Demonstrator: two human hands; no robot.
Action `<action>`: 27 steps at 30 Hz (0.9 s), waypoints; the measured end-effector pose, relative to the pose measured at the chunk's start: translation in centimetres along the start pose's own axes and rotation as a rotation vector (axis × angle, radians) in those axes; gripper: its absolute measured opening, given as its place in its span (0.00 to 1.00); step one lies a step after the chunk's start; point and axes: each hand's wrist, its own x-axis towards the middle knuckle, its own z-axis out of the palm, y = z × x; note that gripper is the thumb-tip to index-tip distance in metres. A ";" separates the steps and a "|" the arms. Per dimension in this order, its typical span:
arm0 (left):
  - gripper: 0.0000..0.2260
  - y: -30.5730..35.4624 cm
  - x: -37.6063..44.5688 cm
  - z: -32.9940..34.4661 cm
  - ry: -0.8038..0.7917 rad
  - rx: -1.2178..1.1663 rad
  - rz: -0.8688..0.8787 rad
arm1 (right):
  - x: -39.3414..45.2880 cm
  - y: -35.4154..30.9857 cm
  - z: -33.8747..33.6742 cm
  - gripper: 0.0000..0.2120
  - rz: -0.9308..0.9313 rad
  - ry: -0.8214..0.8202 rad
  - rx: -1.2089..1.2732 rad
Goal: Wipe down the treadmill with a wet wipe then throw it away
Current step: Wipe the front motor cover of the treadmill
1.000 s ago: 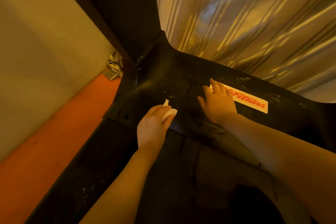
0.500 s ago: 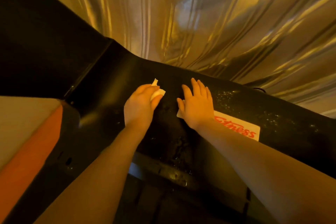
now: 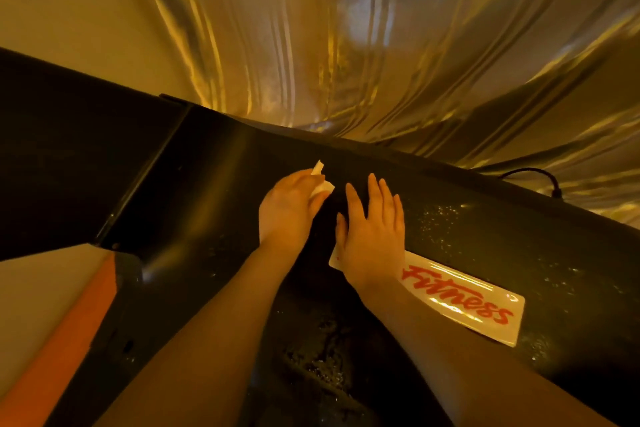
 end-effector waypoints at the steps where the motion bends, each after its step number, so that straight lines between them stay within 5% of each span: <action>1: 0.13 0.0 0.1 0.4 0.008 0.010 0.005 | 0.0 0.0 0.1 0.22 -0.007 0.020 0.006; 10: 0.19 -0.3 -0.1 1.9 0.037 0.174 0.040 | 0.0 0.2 0.5 0.24 -0.010 0.005 0.014; 27: 0.24 -1.7 1.7 -2.2 -0.381 0.307 0.269 | -0.1 0.3 0.5 0.26 -0.014 0.005 -0.012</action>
